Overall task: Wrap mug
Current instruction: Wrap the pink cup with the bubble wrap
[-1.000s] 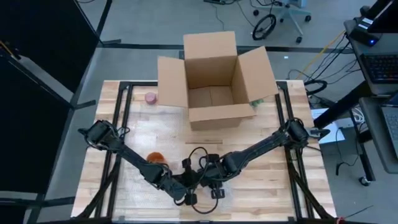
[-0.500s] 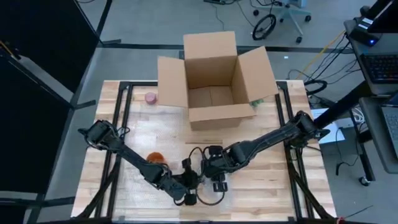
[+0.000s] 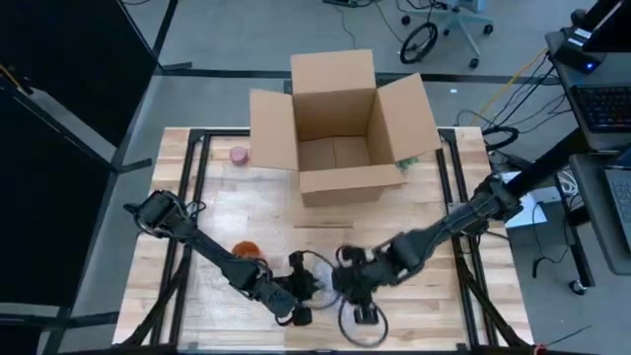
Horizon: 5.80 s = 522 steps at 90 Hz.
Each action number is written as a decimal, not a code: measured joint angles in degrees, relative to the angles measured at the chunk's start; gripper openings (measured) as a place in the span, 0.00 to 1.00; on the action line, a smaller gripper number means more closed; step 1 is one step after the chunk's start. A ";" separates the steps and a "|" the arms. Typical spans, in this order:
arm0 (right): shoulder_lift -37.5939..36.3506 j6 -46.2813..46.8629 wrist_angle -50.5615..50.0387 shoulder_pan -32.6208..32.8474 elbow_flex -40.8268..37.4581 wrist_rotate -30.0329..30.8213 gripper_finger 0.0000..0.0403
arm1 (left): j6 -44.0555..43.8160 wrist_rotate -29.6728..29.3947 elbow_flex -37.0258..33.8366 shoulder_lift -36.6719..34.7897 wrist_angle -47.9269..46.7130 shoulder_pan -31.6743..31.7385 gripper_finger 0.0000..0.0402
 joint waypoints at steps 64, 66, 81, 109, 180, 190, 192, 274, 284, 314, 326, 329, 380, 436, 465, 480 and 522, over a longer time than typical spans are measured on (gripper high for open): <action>15.27 -3.71 -0.77 -2.76 0.04 9.30 0.00 | -0.42 0.00 0.02 0.04 0.75 0.14 0.00; 15.81 -3.74 -1.06 -3.07 0.10 9.26 0.00 | -0.43 0.11 0.00 0.07 0.81 0.15 0.00; 18.73 -4.61 -1.52 -4.66 0.35 8.35 0.00 | -0.49 0.45 0.00 0.04 0.81 0.15 0.00; 18.37 -4.46 -1.13 -5.31 0.11 5.88 0.00 | -0.69 0.43 -0.01 0.02 0.87 0.30 0.00; -2.31 4.66 -12.71 -0.24 -0.07 7.76 0.00 | -0.54 1.16 0.05 0.00 0.66 0.32 0.00; -2.15 8.95 -16.59 3.36 -1.22 13.30 0.00 | -0.54 1.14 0.15 0.00 0.67 0.30 0.00; -2.10 9.55 -16.72 4.00 -2.05 14.12 0.00 | -0.53 1.14 0.22 0.00 0.62 0.30 0.00; 0.95 -7.44 9.29 -5.08 -10.50 15.87 0.00 | -0.57 1.17 0.77 0.07 0.44 0.41 0.00; 0.09 -6.59 9.29 -2.16 -10.47 13.90 0.00 | -0.53 1.20 0.77 0.07 0.42 0.41 0.00; 2.56 -3.73 9.16 -0.27 -11.11 12.81 0.00 | -2.07 1.22 0.77 0.11 0.35 1.18 0.00; 4.12 -2.73 10.04 -0.77 -13.39 11.72 0.00 | -2.13 1.41 0.79 0.11 0.73 1.27 0.00; 4.72 -2.26 10.15 -0.90 -13.60 11.14 0.00 | -2.16 1.47 0.85 0.11 0.83 1.27 0.00; 7.78 -2.74 10.82 -2.55 -13.74 8.59 0.00 | -11.17 8.12 5.51 -10.99 -27.75 -1.73 0.00; 7.94 -2.71 12.69 -2.78 -13.88 8.79 0.00 | -0.60 6.52 5.75 -5.30 -4.69 -0.75 0.00; 7.98 -3.13 13.07 -2.80 -13.90 8.83 0.00 | -5.16 8.94 5.81 0.11 -3.27 4.24 0.00; 8.00 -3.43 13.66 -2.74 -13.88 8.44 0.00 | -7.78 16.69 6.16 2.91 -4.06 5.66 0.00; 8.41 -3.73 0.88 -2.79 -6.20 6.11 0.14 | -8.15 18.96 6.05 3.77 -4.23 6.16 0.00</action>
